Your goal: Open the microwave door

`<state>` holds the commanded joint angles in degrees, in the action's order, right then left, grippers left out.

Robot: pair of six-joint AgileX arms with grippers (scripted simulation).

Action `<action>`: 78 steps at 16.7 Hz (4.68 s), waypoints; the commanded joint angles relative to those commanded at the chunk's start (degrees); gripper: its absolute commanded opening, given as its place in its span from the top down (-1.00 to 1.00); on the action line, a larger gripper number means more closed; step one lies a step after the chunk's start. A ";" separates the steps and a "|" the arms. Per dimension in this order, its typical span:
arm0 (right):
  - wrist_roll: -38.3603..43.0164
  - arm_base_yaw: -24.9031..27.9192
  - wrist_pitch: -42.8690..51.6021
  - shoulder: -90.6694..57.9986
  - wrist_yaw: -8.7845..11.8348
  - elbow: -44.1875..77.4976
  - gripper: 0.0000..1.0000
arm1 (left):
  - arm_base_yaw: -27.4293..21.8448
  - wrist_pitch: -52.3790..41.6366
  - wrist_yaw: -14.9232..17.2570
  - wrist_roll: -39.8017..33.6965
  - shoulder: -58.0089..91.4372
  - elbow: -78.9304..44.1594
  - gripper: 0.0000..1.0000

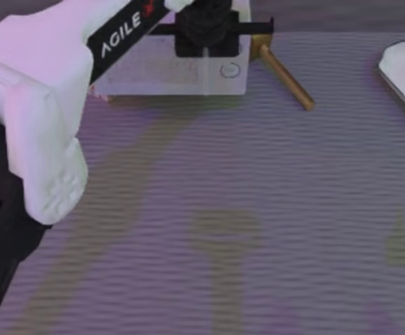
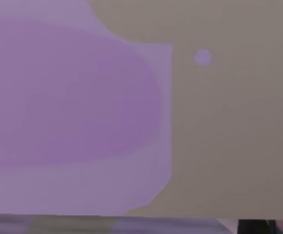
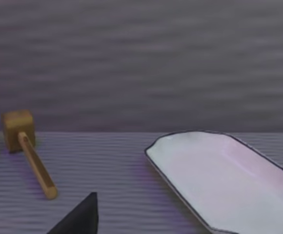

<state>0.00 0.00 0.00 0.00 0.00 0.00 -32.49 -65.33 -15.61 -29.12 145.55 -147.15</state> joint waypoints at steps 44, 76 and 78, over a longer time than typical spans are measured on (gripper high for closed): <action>0.00 0.00 0.00 0.00 0.00 0.00 -1.00 | -1.39 12.35 0.75 2.08 -15.02 26.85 1.00; 0.00 0.00 0.00 0.00 0.00 0.00 -1.00 | -1.29 15.77 2.33 5.37 -18.78 32.76 1.00; 0.00 0.00 0.00 0.00 0.00 0.00 -1.00 | -0.95 17.17 3.16 7.09 -20.47 35.74 1.00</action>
<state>0.00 0.00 0.00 0.00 0.00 0.00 -33.44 -48.16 -12.45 -22.03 125.08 -111.40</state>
